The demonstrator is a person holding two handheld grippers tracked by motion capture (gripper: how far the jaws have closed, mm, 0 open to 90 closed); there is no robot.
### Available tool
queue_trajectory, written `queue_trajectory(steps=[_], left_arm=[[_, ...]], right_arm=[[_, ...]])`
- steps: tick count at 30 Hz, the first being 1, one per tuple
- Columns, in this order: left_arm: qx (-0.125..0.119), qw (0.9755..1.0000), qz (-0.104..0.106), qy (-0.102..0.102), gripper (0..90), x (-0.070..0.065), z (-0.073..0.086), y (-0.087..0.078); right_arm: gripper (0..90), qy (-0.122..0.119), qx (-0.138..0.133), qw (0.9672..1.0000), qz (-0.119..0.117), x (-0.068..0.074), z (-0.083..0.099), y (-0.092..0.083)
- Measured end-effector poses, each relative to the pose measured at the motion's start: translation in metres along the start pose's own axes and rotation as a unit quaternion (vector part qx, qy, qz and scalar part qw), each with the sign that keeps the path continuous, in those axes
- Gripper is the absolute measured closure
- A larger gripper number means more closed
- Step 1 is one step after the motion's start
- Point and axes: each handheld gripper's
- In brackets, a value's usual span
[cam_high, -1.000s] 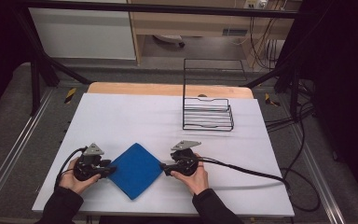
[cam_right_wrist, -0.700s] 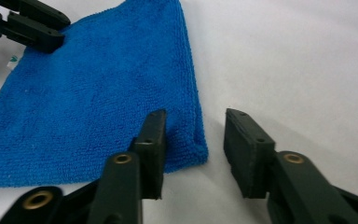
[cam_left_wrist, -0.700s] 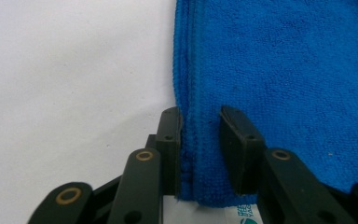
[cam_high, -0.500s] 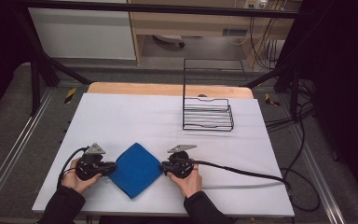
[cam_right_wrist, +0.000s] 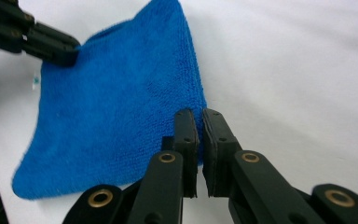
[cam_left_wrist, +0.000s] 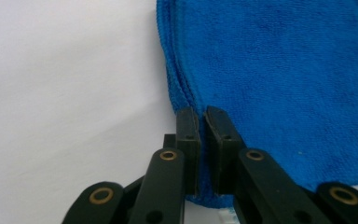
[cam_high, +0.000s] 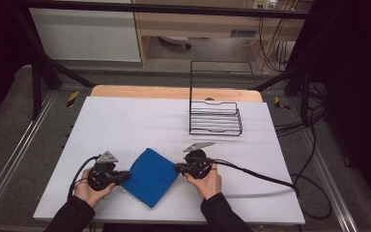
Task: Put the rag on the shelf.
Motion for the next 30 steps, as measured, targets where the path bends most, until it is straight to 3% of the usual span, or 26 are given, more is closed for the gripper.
queue_trajectory(steps=[4,5,6,7,10,14,17,20,22,24,30], left_arm=[[-0.013,0.9998,0.015,-0.003,81.5,-0.016,-0.006,0.008],[-0.017,0.9997,0.012,0.014,80.0,-0.026,-0.009,0.014],[-0.017,0.9997,0.012,0.014,78.5,-0.026,-0.009,0.014],[-0.018,0.9994,0.007,0.028,77.7,-0.032,-0.011,0.018],[-0.011,0.9987,-0.008,0.049,76.9,-0.04,-0.014,0.026],[-0.014,0.9986,-0.016,0.049,73.2,-0.039,-0.013,0.026],[-0.018,0.9983,-0.025,0.049,62.9,-0.036,-0.014,0.025],[-0.014,0.9986,-0.022,0.045,58.2,-0.034,-0.013,0.025],[-0.006,0.9989,-0.019,0.043,58.9,-0.034,-0.011,0.027],[0.0,0.9995,-0.002,0.03,63.5,-0.034,-0.01,0.029],[0.004,0.9998,-0.002,0.022,68.2,-0.037,-0.011,0.03]], right_arm=[[85.2,0.003,0.001,0.9998,0.022,-0.015,-0.003,-0.013],[84.9,0.002,0.003,0.9997,0.025,-0.019,-0.004,-0.015],[84.6,-0.004,0.007,0.9994,0.034,-0.022,-0.004,-0.016],[84.2,-0.008,0.008,0.9991,0.041,-0.026,-0.005,-0.017],[83.5,-0.012,0.006,0.9991,0.04,-0.032,-0.005,-0.014],[83.4,-0.023,-0.005,0.9985,0.049,-0.039,-0.007,-0.002],[83.7,-0.034,-0.019,0.9978,0.053,-0.043,-0.009,0.007],[83.9,-0.053,-0.035,0.9967,0.05,-0.047,-0.012,0.014],[83.8,-0.06,-0.039,0.9964,0.047,-0.047,-0.014,0.016],[83.5,-0.067,-0.039,0.9959,0.046,-0.047,-0.015,0.017],[74.3,-0.051,-0.016,0.9965,0.064,-0.048,-0.014,0.015]])
Point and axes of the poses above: each handheld gripper's, and its own axes: y roughly forward along the jaws, z roughly out of its underside, x roughly to its left, and after that the axes turned 4 degrees about y, right-handed
